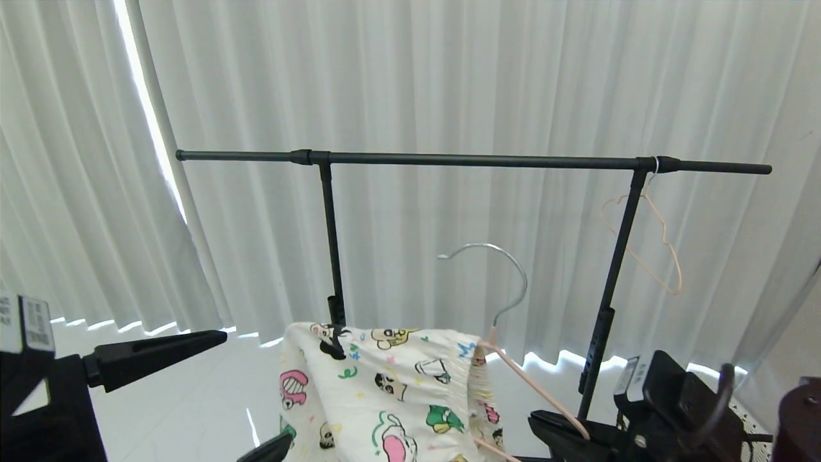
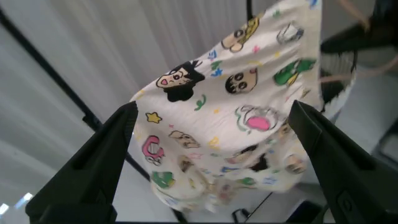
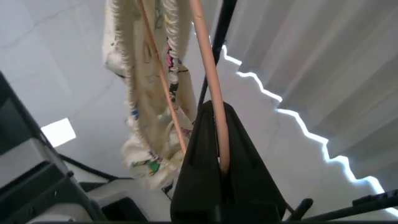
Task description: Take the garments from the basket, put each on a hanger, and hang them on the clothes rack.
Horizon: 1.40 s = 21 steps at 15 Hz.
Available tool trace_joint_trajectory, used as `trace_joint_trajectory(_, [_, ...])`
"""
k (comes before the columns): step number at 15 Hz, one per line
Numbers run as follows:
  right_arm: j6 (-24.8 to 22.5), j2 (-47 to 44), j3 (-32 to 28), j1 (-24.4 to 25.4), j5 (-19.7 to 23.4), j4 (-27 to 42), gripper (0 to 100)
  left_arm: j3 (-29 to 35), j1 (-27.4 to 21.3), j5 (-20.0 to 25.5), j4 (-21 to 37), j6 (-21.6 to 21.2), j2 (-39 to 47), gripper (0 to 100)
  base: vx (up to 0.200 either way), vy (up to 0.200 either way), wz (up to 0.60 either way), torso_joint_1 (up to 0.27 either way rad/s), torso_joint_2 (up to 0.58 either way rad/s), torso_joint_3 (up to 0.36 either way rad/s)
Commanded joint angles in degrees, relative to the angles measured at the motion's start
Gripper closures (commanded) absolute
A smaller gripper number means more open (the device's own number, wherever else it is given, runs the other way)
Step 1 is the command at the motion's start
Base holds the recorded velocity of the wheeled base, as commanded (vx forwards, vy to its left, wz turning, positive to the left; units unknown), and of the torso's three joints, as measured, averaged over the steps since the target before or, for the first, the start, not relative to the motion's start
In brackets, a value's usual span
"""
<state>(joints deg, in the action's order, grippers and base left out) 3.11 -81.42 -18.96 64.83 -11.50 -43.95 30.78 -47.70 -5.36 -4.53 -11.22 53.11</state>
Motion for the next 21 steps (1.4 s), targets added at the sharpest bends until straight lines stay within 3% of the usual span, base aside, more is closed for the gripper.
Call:
trace_joint_trajectory(1, [-1.4,4.2,2.6,0.1,1.2,0.0,100,-2.5,0.2,1.8,0.0,-3.0,0.2,0,0.000,0.000,0.00,0.000,0.00,0.000])
trace_joint_trajectory(4, [-3.1,4.3,3.7,3.6,1.4,-1.5,100,-1.4,0.2,8.6,0.0,-4.2,1.8,0,0.000,0.000,0.00,0.000,0.00,0.000])
trace_joint_trajectory(7, [-4.3,4.3,5.2,6.7,1.4,-1.6,100,0.3,-0.8,9.8,-0.1,-7.4,6.1,0,0.000,0.000,0.00,0.000,0.00,0.000])
trace_joint_trajectory(10, [-4.5,4.3,6.7,10.5,1.3,-1.7,100,-0.2,-3.5,14.0,-0.1,-7.7,8.1,0,0.000,0.000,0.00,0.000,0.00,0.000])
trace_joint_trajectory(13, [-5.8,4.0,6.7,12.7,1.4,-1.7,100,-2.0,-7.1,14.4,-0.1,-8.1,10.6,0,0.000,0.000,0.00,0.000,0.00,0.000])
trace_joint_trajectory(21, [-7.0,4.0,6.4,14.3,1.3,-1.7,100,-4.8,-9.9,14.5,-0.1,-8.1,13.6,0,0.000,0.000,0.00,0.000,0.00,0.000])
